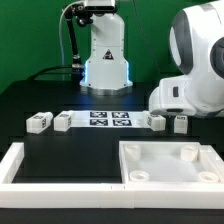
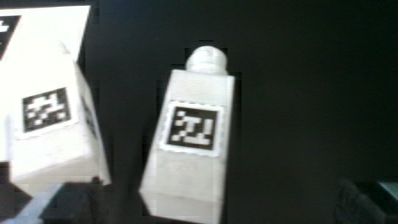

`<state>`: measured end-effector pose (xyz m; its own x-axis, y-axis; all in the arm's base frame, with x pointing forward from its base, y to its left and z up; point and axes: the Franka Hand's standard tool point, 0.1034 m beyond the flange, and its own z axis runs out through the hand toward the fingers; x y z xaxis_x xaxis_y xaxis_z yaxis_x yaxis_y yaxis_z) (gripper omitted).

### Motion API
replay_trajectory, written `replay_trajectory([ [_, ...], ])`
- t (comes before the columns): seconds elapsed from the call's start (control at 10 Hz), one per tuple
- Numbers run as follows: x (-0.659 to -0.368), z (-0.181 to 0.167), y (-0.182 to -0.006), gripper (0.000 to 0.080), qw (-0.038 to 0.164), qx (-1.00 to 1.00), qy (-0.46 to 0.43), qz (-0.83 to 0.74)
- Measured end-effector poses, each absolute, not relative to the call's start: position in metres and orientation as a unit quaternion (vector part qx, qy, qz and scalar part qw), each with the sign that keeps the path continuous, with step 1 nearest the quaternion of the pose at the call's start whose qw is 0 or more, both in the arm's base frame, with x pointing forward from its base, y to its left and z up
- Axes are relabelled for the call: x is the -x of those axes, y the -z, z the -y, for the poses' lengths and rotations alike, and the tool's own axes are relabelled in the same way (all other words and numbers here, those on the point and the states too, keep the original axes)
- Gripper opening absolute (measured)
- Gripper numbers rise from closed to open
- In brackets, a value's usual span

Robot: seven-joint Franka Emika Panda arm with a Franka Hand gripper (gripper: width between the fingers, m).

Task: Assemble square table

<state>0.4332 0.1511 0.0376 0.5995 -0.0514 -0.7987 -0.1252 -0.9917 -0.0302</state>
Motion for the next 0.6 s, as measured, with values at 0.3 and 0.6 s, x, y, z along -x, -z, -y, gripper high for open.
replay_trajectory([
  [0.3, -0.425, -0.143, -0.018, 0.0649, 0.041, 0.894, -0.442, -0.061],
  [0.6, -0.421, -0.149, -0.011, 0.0649, 0.038, 0.892, -0.447, -0.059],
])
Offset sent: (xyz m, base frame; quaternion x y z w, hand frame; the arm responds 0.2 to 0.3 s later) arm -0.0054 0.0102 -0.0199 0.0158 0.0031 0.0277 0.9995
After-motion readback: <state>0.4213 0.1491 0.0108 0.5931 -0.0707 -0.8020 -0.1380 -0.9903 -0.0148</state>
